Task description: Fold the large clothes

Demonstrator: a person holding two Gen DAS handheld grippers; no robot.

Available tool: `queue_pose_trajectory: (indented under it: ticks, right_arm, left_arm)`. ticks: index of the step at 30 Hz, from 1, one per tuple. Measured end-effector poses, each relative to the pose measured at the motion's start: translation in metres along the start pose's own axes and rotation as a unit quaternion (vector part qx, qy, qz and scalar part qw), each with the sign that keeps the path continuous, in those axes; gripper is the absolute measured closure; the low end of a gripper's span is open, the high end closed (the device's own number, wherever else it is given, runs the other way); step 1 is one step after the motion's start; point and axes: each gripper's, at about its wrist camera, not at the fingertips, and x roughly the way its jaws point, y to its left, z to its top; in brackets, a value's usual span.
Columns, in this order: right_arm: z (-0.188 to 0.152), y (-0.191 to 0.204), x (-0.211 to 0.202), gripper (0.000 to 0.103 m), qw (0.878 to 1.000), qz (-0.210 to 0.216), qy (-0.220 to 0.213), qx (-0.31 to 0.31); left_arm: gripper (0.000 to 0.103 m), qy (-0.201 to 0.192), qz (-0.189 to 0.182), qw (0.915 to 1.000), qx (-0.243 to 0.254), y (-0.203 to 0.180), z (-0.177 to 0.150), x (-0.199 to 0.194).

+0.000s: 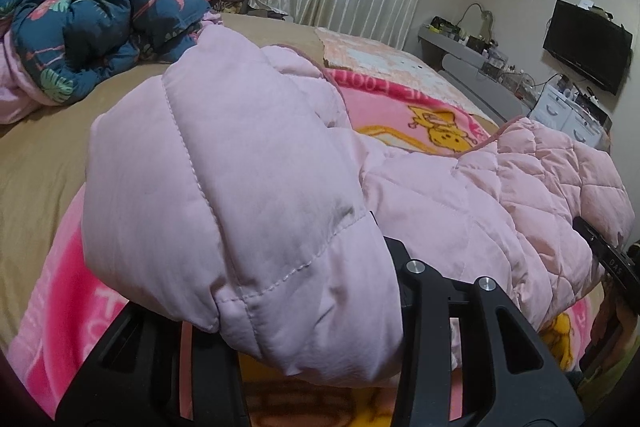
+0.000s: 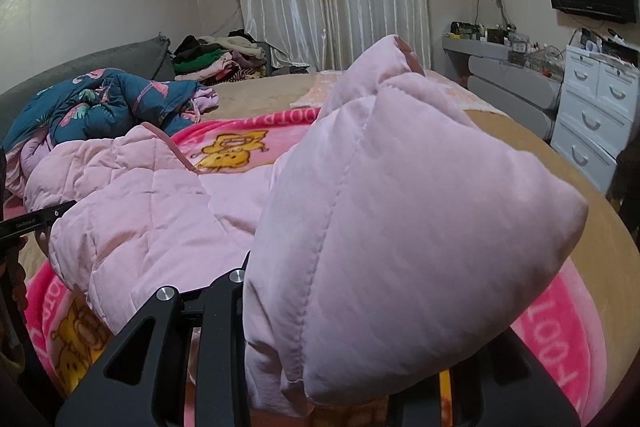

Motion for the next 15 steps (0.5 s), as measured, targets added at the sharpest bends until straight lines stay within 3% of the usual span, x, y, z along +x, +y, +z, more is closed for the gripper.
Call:
queue_pose_trajectory:
  ticks: [15]
  right_arm:
    - [-0.037, -0.007, 0.0, 0.071, 0.998, -0.014, 0.031, 0.044]
  left_arm:
    - [0.069, 0.018, 0.016, 0.9997, 0.007, 0.007, -0.027, -0.001]
